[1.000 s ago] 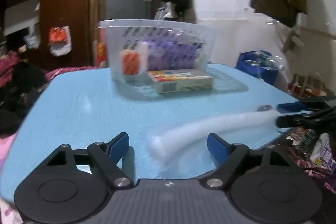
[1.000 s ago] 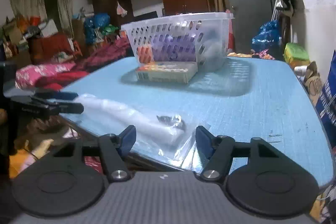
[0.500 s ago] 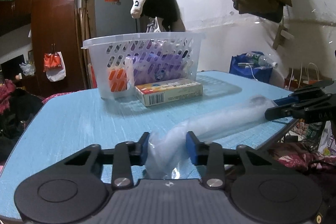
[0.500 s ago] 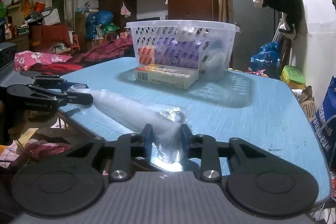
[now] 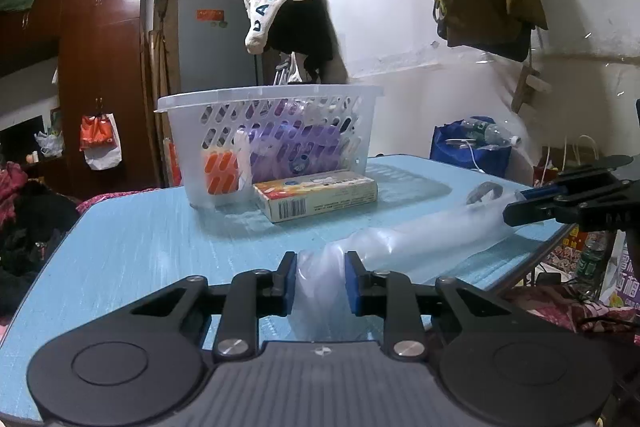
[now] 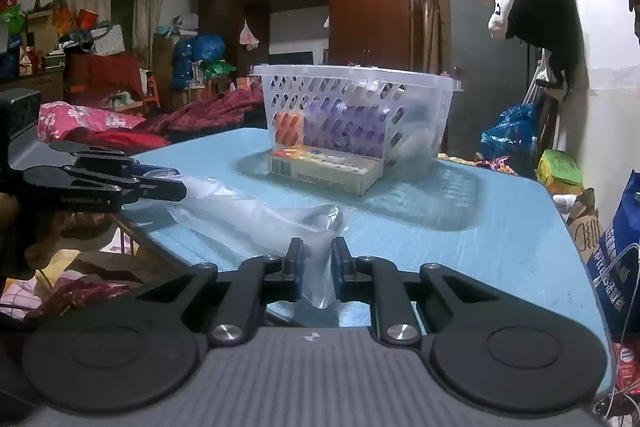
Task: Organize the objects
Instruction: 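Lift the plastic bag with both grippers into the basket and open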
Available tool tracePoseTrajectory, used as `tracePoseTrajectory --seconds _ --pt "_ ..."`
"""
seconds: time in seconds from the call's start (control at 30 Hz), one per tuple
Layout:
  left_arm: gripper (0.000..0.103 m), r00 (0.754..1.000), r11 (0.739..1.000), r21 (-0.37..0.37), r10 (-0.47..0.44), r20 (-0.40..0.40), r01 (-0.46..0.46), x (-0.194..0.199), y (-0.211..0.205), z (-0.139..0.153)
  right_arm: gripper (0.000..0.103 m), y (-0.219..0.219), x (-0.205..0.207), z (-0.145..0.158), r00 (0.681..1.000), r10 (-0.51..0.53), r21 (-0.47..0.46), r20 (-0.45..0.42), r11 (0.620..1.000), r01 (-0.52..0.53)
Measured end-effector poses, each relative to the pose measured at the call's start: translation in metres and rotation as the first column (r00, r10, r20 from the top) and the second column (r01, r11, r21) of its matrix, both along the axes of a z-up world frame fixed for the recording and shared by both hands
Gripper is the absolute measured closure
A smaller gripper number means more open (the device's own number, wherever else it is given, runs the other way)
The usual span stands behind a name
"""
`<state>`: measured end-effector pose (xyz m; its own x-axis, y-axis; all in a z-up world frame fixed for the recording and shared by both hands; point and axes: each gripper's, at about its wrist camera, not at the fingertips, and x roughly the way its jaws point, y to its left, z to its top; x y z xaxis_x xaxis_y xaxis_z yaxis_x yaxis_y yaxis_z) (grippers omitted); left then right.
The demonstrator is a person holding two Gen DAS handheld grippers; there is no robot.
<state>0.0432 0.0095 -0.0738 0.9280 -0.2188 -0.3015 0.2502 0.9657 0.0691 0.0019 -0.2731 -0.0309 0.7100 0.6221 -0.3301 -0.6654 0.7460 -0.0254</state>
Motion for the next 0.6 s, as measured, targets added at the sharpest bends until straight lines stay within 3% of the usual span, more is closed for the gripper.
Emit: tracePoseTrajectory --seconds 0.33,0.47,0.6 --pt "0.076 0.999 1.0 -0.031 -0.004 0.037 0.005 0.004 0.0 0.015 0.089 0.0 0.004 0.002 1.0 0.005 0.007 0.011 1.0 -0.006" --pt "0.076 0.993 1.0 -0.018 0.006 0.115 -0.004 0.015 0.0 0.053 0.089 -0.002 0.011 0.031 0.998 0.009 0.037 0.065 0.999 -0.011" --pt "0.076 0.979 1.0 -0.006 0.029 0.202 -0.028 0.047 0.004 0.108 0.09 0.005 0.034 0.076 0.988 0.001 0.065 0.152 0.998 -0.011"
